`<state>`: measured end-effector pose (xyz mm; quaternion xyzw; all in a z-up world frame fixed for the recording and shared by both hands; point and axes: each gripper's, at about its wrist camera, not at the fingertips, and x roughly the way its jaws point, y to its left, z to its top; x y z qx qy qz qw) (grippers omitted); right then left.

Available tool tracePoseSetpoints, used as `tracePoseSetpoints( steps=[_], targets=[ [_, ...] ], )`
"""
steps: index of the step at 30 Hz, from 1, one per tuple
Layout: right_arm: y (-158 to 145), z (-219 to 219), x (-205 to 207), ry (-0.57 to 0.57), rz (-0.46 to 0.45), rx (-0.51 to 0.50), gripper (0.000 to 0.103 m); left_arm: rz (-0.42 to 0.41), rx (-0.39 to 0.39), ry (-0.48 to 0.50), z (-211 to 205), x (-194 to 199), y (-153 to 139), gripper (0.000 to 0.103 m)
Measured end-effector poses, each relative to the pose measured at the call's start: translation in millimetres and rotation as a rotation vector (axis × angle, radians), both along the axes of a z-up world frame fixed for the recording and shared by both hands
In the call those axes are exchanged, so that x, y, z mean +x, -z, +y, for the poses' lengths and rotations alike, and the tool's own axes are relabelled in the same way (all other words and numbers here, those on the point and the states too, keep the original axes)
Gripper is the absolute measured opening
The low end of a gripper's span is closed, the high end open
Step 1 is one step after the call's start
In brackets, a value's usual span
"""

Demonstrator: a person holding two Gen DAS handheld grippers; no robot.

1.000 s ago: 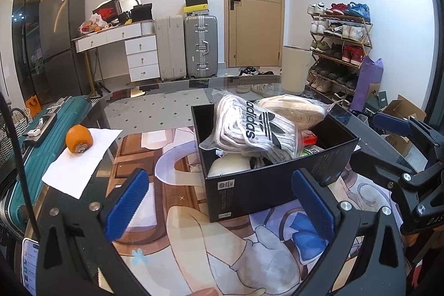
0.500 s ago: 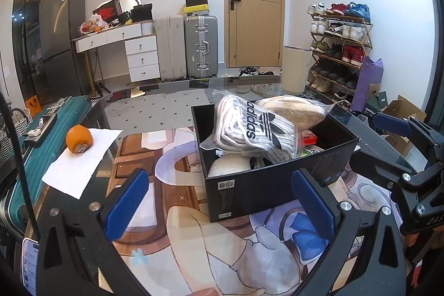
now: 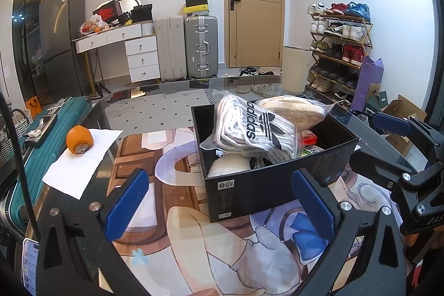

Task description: Organize soft objects

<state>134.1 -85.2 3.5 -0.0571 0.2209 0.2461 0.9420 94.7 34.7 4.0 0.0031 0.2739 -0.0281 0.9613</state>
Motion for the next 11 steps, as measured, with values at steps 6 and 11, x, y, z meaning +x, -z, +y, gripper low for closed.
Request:
tracePoseSetpoints(
  steps=[6,11],
  targets=[
    [-0.1,-0.4,0.2,0.0,0.0,0.001,0.102,-0.001,0.0,0.002,-0.4,-0.1,0.2,0.103],
    [-0.1,-0.6,0.2,0.0,0.0,0.001,0.102,-0.008,0.01,0.001,-0.5,0.2,-1.8,0.103]
  ],
)
